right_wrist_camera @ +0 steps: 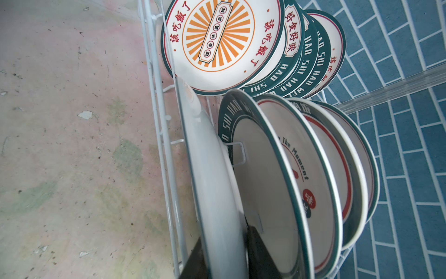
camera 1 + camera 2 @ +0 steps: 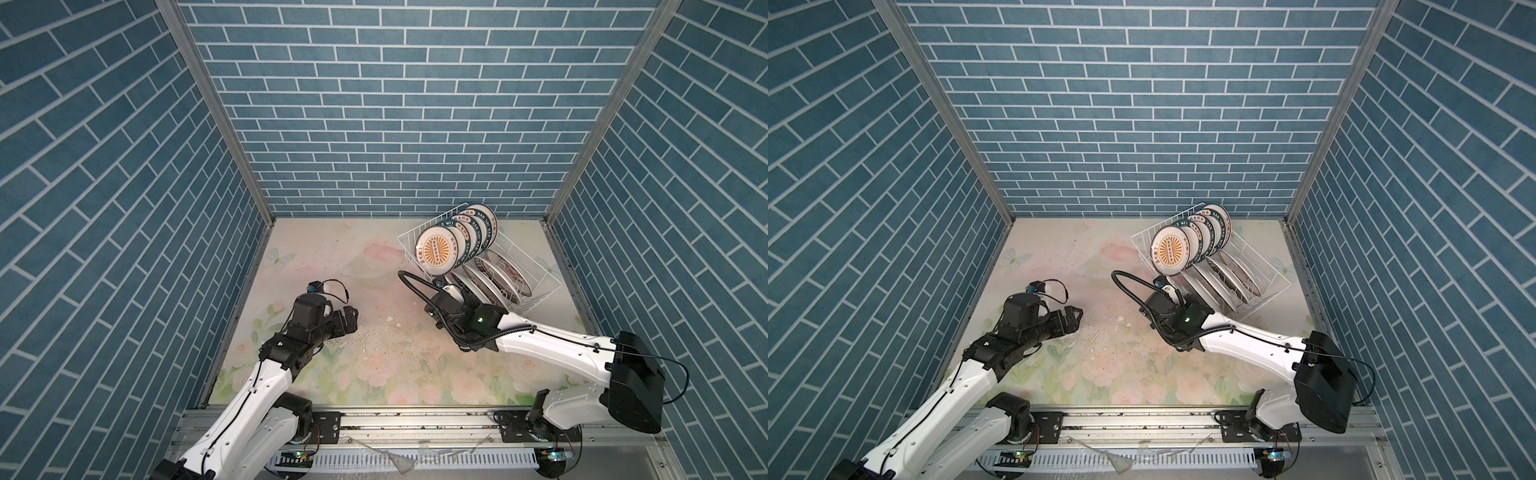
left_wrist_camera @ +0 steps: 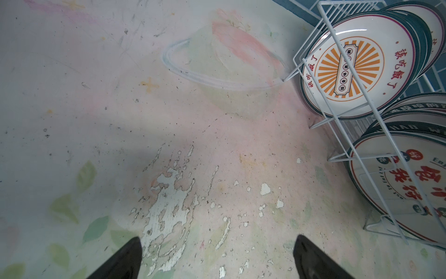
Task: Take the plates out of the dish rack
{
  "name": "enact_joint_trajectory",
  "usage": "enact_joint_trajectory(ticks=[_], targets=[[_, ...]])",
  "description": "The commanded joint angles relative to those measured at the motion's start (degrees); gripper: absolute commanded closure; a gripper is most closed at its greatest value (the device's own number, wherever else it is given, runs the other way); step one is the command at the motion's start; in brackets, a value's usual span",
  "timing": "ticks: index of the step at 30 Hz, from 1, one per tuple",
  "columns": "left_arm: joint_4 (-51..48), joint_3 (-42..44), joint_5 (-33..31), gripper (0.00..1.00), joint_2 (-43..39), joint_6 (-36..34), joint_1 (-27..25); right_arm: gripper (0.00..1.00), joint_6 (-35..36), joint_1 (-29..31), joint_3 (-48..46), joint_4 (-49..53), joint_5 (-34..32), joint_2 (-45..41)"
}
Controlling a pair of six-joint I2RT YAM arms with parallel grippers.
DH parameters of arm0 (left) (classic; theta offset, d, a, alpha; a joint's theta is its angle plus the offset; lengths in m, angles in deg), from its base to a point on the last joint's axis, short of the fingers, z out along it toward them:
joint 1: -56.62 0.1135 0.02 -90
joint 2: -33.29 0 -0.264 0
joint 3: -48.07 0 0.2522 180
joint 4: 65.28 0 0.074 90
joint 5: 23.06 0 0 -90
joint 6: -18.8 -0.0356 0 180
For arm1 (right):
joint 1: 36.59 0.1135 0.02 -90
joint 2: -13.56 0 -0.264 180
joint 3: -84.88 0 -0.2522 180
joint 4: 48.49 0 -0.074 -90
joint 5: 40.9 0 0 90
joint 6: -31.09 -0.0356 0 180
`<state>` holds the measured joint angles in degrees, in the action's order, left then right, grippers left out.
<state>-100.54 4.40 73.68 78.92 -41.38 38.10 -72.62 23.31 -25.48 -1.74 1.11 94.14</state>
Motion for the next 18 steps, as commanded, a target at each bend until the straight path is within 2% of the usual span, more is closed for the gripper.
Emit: enact_joint_trajectory(ticks=[1,13,18], targets=[[-1.16,0.8,-0.05,0.01,-0.94,0.06,-0.2,0.77,-3.29,0.13,0.94,2.79,-0.51,0.83],[-1.79,1.58,-1.38,0.01,-0.9,-0.22,-0.19,0.82,-4.39,0.05,-0.47,2.81,-0.35,1.4],[-0.74,2.16,-1.12,0.01,-0.54,-0.03,-0.2,0.89,-4.8,0.13,-0.32,2.87,-0.7,2.63]])
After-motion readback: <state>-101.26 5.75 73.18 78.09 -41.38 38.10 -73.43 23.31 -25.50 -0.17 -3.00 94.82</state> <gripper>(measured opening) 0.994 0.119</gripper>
